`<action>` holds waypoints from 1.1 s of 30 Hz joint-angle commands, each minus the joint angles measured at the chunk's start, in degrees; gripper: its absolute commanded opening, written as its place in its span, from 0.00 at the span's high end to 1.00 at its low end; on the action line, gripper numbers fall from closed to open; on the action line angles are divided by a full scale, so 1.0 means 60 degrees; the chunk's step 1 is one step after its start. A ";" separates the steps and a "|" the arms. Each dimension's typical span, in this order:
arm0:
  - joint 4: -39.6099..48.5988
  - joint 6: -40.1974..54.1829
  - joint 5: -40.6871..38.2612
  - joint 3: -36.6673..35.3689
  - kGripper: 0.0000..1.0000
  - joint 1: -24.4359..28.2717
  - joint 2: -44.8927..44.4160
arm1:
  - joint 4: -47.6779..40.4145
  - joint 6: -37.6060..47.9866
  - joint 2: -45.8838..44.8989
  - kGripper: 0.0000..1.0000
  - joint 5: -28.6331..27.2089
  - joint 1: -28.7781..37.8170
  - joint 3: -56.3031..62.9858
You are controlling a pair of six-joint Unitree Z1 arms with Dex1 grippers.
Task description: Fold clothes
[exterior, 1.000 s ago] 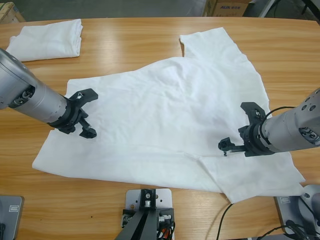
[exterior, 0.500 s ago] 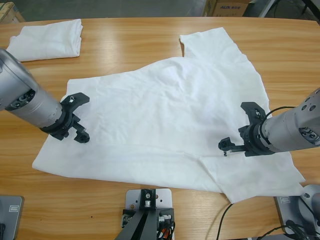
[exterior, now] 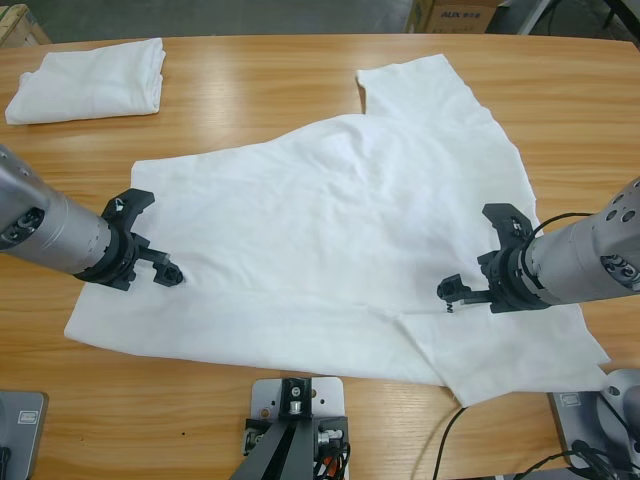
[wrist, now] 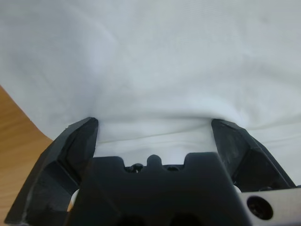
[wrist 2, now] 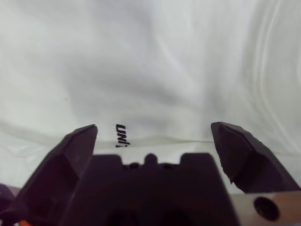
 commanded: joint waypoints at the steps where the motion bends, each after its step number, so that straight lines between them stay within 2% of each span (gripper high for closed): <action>1: 0.0709 -0.0518 0.0098 0.0591 0.08 -0.0264 -0.0104 | 0.0010 0.0121 -0.0285 0.00 -0.0210 0.0136 0.0250; 6: 0.0732 -0.0495 0.0377 0.0454 0.08 -0.0367 -0.0016 | 0.0010 0.0118 -0.0408 0.00 -0.0216 0.0136 0.0270; 10: 0.1168 -0.0469 0.0611 0.0149 0.07 -0.0077 -0.1170 | 0.0259 -0.0474 -0.1454 0.00 -0.0398 0.0133 -0.0087; 13: 0.1754 -0.0439 0.0875 -0.0446 0.08 0.0908 -0.2500 | 0.1325 -0.1590 -0.2904 0.00 -0.0588 -0.0145 -0.1016; 15: 0.1749 -0.0398 0.0652 -0.0827 0.08 0.2033 -0.3025 | 0.1952 -0.2677 -0.3373 0.00 -0.0389 -0.1651 -0.1983; 16: 0.1728 -0.0211 0.0330 -0.1026 0.07 0.2575 -0.3095 | 0.2292 -0.3284 -0.3232 0.00 0.0077 -0.2717 -0.2645; 18: 0.1538 0.0223 -0.0241 -0.1330 0.07 0.3369 -0.2940 | 0.3250 -0.4971 -0.1961 0.00 0.1427 -0.4607 -0.4435; 21: 0.0791 0.0862 -0.1425 -0.1354 0.08 0.4461 -0.2263 | 0.4741 -0.6840 0.0219 0.00 0.2277 -0.5878 -0.7335; 24: 0.0474 0.2186 -0.2954 -0.1776 0.08 0.5496 -0.0822 | 0.5960 -0.7670 0.1616 0.02 0.2790 -0.6382 -0.9632; 27: 0.0480 0.2868 -0.4164 -0.2376 0.08 0.6439 0.0459 | 0.6508 -0.7866 0.2261 0.02 0.2784 -0.6479 -1.0517; 33: 0.0375 0.2297 -0.4510 -0.2388 0.09 0.7016 0.1575 | 0.6543 -0.7980 0.2815 0.02 0.2751 -0.6587 -1.0531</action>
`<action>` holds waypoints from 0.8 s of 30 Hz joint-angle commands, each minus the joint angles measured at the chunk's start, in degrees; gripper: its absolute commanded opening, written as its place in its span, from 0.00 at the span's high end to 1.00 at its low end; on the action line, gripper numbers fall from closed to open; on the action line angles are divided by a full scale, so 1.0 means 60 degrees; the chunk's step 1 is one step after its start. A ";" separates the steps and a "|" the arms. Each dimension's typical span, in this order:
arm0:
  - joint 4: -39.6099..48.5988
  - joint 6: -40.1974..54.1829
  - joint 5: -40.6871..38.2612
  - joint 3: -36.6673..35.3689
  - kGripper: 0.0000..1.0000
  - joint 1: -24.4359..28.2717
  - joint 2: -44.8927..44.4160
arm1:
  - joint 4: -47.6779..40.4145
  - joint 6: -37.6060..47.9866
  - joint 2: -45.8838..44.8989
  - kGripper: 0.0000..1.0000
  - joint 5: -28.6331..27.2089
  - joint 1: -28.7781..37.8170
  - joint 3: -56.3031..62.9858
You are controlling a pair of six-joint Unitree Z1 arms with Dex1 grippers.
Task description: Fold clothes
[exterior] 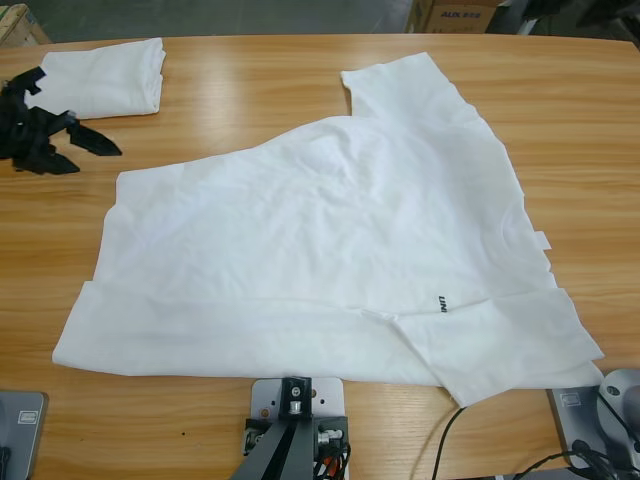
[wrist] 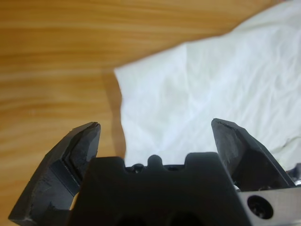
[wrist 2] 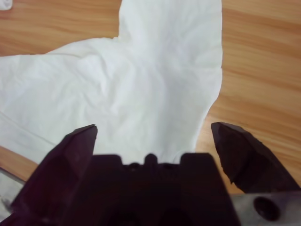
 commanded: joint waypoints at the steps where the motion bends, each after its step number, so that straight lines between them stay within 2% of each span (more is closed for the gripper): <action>1: -0.0373 -0.0607 -0.0724 0.0017 0.09 0.0647 0.1764 | 0.0230 -0.0246 0.1289 0.02 0.0155 -0.0202 -0.0202; 5: -0.0974 -0.1790 -0.1102 0.0258 0.09 0.0688 0.2086 | 0.0297 -0.0246 0.1570 0.02 0.0120 -0.0202 -0.0360; 9: -0.2638 -0.3241 -0.1325 0.1286 0.09 0.0691 0.2183 | 0.0338 -0.0260 0.1688 0.02 0.0102 -0.0202 -0.0342; 14: -0.3411 -0.3994 -0.1550 0.1913 0.09 0.0395 0.2271 | 0.0391 -0.0260 0.1691 0.02 -0.0012 -0.0202 -0.0339; 19: -0.3464 -0.4348 -0.1732 0.2150 0.09 0.0099 0.1995 | 0.0391 -0.0260 0.1676 0.02 -0.0126 -0.0202 -0.0249; 24: -0.2667 -0.4266 -0.1512 0.2470 0.09 0.0299 0.1128 | 0.0344 -0.0260 0.1661 0.02 -0.0188 -0.0202 0.0027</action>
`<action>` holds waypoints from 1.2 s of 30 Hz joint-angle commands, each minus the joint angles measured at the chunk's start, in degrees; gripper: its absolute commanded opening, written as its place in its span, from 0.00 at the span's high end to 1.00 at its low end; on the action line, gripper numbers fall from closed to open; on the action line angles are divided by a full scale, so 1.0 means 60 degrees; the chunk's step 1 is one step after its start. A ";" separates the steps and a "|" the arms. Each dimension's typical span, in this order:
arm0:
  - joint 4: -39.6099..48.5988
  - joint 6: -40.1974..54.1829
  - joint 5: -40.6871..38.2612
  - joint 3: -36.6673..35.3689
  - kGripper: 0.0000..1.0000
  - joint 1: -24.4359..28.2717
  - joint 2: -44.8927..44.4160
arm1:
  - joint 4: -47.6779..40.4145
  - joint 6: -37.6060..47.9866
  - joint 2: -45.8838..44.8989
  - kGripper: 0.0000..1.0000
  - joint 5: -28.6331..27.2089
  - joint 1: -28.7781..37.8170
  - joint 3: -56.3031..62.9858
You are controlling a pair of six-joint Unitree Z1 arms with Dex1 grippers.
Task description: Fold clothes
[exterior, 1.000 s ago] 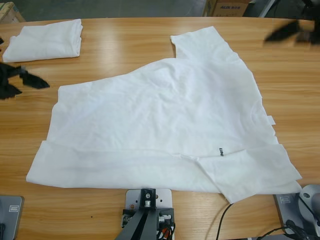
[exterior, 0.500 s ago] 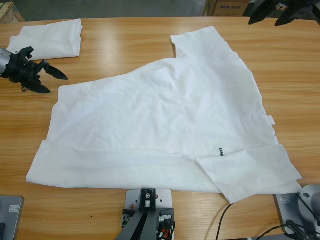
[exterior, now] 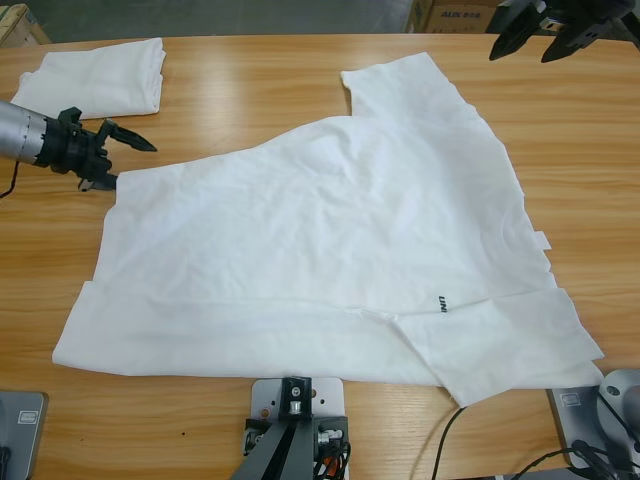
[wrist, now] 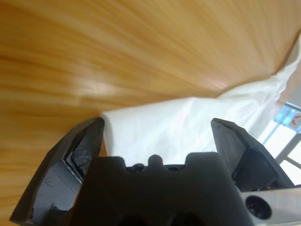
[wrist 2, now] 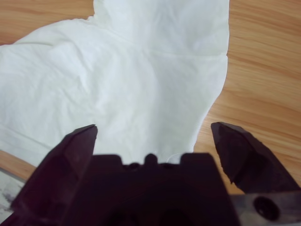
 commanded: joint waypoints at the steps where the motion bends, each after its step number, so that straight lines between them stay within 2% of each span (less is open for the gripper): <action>1: 0.0725 -0.0015 0.0168 0.0956 0.09 0.0138 -0.0339 | 0.0022 -0.0133 0.0393 0.02 -0.0150 -0.0109 0.0453; 7: 0.0468 -0.0042 0.0162 0.0971 0.09 0.0056 -0.0204 | -0.0090 -0.0133 0.0132 0.02 -0.0208 -0.0103 0.0828; 14: -0.0839 -0.1041 0.0024 0.1132 0.09 -0.0260 0.0100 | -0.0204 -0.0133 0.0106 0.02 -0.0252 -0.0039 0.1071; 19: -0.1161 -0.1041 -0.0116 0.1111 0.09 -0.0143 0.0047 | -0.0365 -0.0133 0.0118 0.02 -0.0243 0.0017 0.1294; 26: -0.2295 -0.1044 -0.0858 0.1264 0.09 -0.0216 0.0188 | -0.0456 -0.0133 0.0112 0.02 -0.0252 0.0029 0.1393; 36: -0.3508 -0.1158 -0.0427 0.1820 0.09 -0.0128 0.0100 | -0.0617 -0.0127 0.0135 0.02 -0.0252 0.0240 0.1678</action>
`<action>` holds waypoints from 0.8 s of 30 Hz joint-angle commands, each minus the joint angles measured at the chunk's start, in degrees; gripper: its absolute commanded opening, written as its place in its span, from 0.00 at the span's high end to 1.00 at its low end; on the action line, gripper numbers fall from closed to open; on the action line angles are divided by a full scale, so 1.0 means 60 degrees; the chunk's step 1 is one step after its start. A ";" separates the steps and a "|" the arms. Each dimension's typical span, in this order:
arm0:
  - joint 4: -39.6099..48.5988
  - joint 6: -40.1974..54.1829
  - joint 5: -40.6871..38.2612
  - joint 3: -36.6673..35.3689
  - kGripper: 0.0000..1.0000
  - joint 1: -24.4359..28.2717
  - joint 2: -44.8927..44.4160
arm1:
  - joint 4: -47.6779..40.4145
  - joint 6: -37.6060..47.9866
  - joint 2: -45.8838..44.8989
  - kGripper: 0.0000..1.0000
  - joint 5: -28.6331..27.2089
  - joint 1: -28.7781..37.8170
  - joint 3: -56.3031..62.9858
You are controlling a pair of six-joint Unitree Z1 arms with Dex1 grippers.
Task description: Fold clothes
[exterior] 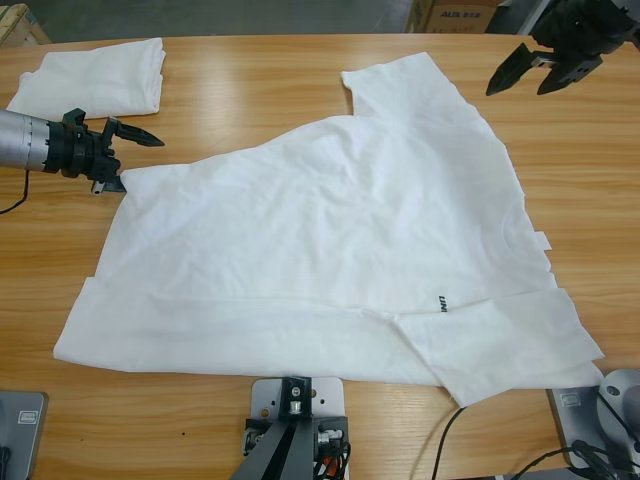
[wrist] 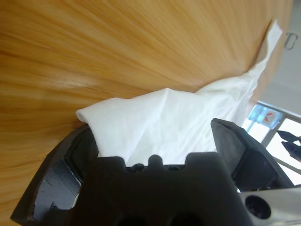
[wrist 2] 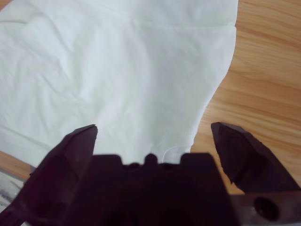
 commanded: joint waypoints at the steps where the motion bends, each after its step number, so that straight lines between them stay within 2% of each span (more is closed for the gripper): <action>1: -0.1054 -0.0110 0.0421 0.0648 0.09 0.0003 0.0250 | -0.0191 -0.0117 0.0145 0.02 -0.0086 0.0185 0.0458; 5: -0.2191 -0.0013 0.0937 0.0880 0.08 -0.0243 -0.0058 | -0.0214 -0.0117 0.0142 0.02 -0.0086 0.0268 0.0507; 8: -0.3076 0.0204 0.1233 0.0918 0.00 -0.0627 -0.0181 | -0.0340 -0.0085 0.0130 0.02 -0.0086 0.0361 0.0648; 12: -0.4001 -0.0250 0.0907 0.0967 0.00 -0.1066 0.0144 | -0.0542 -0.0029 0.0116 0.02 -0.0075 0.0437 0.0859; 18: -0.4631 -0.0180 0.0940 0.1427 0.00 -0.0873 -0.0336 | -0.0818 0.0035 0.0028 0.02 -0.0072 0.0452 0.1260; 20: -0.4532 0.0019 0.0573 0.1266 0.00 -0.0747 -0.0834 | -0.0938 0.0053 -0.0028 0.02 -0.0063 0.0452 0.1424; 24: -0.2150 0.0807 -0.1096 0.0759 0.21 -0.0302 -0.0905 | -0.1049 0.0120 -0.0098 0.02 -0.0057 0.0452 0.1489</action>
